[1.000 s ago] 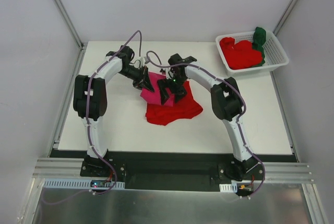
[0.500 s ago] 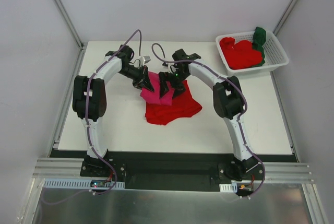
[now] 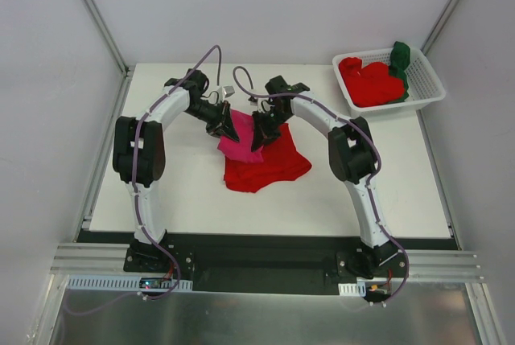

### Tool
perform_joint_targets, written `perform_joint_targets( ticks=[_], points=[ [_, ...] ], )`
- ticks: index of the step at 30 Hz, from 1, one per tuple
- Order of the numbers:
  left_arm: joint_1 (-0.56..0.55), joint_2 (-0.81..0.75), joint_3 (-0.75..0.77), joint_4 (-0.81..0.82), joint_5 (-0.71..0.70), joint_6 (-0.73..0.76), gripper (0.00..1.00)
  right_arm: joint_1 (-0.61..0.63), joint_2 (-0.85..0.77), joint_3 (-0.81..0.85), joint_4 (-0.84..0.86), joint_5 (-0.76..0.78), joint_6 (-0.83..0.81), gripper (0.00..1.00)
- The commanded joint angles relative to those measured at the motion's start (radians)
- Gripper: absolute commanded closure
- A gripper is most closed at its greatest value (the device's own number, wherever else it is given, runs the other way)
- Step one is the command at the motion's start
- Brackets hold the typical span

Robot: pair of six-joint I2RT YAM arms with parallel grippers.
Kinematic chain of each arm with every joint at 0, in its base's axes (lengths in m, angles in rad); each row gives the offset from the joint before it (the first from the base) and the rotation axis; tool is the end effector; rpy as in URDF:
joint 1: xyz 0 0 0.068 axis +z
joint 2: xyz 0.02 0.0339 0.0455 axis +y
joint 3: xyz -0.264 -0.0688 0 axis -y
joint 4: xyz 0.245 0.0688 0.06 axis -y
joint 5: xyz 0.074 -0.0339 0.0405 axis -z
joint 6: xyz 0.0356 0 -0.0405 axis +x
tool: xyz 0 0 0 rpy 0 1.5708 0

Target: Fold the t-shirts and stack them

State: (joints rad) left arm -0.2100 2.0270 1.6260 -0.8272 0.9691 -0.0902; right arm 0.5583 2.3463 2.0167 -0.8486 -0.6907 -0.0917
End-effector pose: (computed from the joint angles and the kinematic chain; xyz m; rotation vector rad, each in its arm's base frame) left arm 0.4016 -0.1156 0.2214 0.3931 2.5883 -1.4245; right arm 0.4077 0.2814 0.1858 -1.0550 2.5204 1.0792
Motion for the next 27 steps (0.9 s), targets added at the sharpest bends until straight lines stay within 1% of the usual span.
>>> perform_joint_targets(
  ticks=[1,5,10,21,27],
  points=[
    [-0.011,-0.048,0.018,-0.055,0.060,0.055,1.00,-0.021,-0.059,0.059,-0.003,0.017,-0.040,0.99],
    [-0.011,-0.071,0.031,-0.061,0.045,0.072,1.00,-0.034,-0.091,0.089,-0.021,0.052,-0.075,0.99],
    [-0.011,-0.082,0.040,-0.062,0.048,0.075,1.00,-0.040,-0.133,0.086,-0.047,0.103,-0.131,0.99],
    [-0.019,-0.093,0.075,-0.070,0.043,0.081,1.00,-0.054,-0.223,0.021,-0.076,0.163,-0.190,0.99],
    [-0.068,-0.120,0.035,-0.087,0.046,0.121,1.00,-0.055,-0.283,-0.039,-0.102,0.192,-0.224,0.99]
  ],
)
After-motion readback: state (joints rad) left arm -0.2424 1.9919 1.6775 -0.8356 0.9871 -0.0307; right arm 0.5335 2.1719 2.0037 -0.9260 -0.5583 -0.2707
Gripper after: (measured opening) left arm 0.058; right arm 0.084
